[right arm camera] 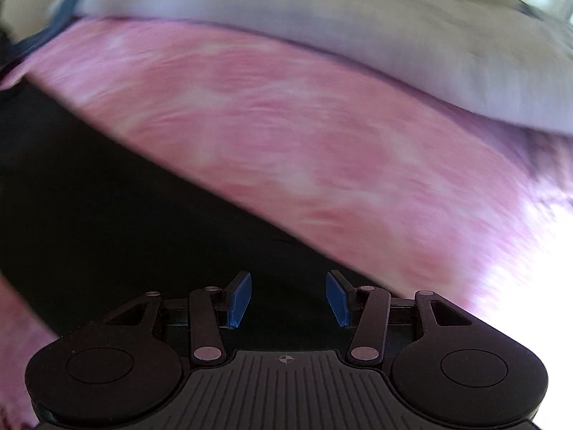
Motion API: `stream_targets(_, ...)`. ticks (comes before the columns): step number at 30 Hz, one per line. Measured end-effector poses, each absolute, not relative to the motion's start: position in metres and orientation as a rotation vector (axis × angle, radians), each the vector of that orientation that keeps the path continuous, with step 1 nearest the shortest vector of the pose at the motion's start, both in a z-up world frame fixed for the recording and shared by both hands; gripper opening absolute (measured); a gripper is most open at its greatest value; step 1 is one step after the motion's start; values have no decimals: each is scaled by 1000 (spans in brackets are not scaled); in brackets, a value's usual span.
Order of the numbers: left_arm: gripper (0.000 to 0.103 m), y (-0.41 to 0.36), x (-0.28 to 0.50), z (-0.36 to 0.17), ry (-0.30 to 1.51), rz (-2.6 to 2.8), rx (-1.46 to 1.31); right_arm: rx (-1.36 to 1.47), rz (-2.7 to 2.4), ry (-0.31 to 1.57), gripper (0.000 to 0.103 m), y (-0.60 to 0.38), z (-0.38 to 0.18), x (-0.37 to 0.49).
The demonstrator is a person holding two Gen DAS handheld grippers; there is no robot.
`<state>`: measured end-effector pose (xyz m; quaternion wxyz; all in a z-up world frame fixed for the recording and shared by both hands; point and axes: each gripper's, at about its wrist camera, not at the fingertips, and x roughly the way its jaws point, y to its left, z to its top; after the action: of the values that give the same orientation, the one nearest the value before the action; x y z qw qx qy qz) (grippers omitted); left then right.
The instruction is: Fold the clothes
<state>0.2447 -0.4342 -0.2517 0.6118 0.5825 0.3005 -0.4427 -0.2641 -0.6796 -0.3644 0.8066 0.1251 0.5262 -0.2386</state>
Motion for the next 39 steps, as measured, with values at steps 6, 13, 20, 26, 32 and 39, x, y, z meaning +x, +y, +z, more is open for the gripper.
stream_targets(6, 45, -362, 237, -250, 754, -1018, 1381, 226, -338, 1130, 50, -616, -376, -206)
stream_targets(13, 49, -323, 213, -293, 483, -1233, 1513, 201, -296, 1146, 50, -551, -382, -143)
stream_targets(20, 40, -352, 342, -299, 435, -946, 1370, 229, -483, 1171, 50, -509, -373, -82)
stream_targets(26, 47, -331, 382, -266, 560, -1107, 1226, 358, -495, 1146, 51, -465, -381, -9)
stream_targets(32, 48, -342, 364, -295, 481, -1388, 1372, 222, -302, 1189, 51, -429, -402, 53)
stream_targets(39, 30, -392, 367, -328, 552, -1570, 1455, 109, -363, 1224, 50, -482, -421, 59)
